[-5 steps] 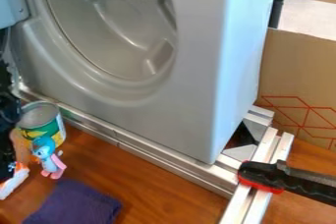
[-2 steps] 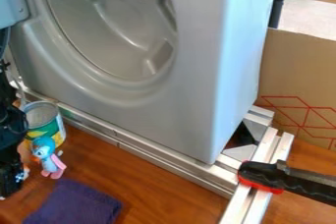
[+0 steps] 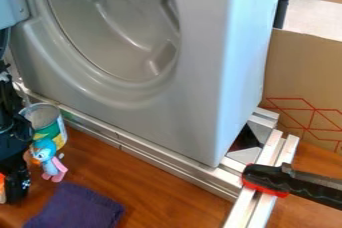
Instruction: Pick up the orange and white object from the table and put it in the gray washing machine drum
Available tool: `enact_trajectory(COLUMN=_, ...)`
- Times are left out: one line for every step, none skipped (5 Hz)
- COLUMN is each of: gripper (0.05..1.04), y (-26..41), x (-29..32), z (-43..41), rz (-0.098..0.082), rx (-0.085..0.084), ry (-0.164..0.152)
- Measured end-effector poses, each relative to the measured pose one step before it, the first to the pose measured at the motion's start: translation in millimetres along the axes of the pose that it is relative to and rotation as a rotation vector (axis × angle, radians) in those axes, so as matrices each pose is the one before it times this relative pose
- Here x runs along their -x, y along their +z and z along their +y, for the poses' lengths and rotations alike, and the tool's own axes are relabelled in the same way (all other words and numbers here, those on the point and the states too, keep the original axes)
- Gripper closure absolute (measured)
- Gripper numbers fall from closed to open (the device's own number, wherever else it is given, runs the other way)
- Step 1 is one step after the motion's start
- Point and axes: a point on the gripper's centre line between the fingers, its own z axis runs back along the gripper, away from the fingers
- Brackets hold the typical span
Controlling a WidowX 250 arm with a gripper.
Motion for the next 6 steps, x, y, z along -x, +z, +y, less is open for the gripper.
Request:
enact_trajectory(gripper=0.397, y=4.71, x=6.37, z=2.79, rz=-0.0349, rx=0.0344, ry=0.0608)
enact_trajectory(gripper=0.478, y=32.44, x=17.70, z=14.63, rz=0.0400, rx=-0.1201, ry=0.1495)
enact_trajectory(gripper=0.478, y=43.15, x=4.27, z=11.20, rz=-0.0432, rx=-0.0397, ry=0.0727)
enact_trajectory(gripper=0.478, y=38.56, x=-23.65, z=2.38, rz=-0.0780, rx=0.0483, ry=0.0127)
enact_trajectory(gripper=0.478, y=32.35, x=-38.17, z=-11.72, rz=-0.1334, rx=0.0760, ry=-0.0656)
enact_trajectory(gripper=0.478, y=-1.04, x=-35.96, z=-17.85, rz=-0.0100, rx=0.0732, ry=-0.0293)
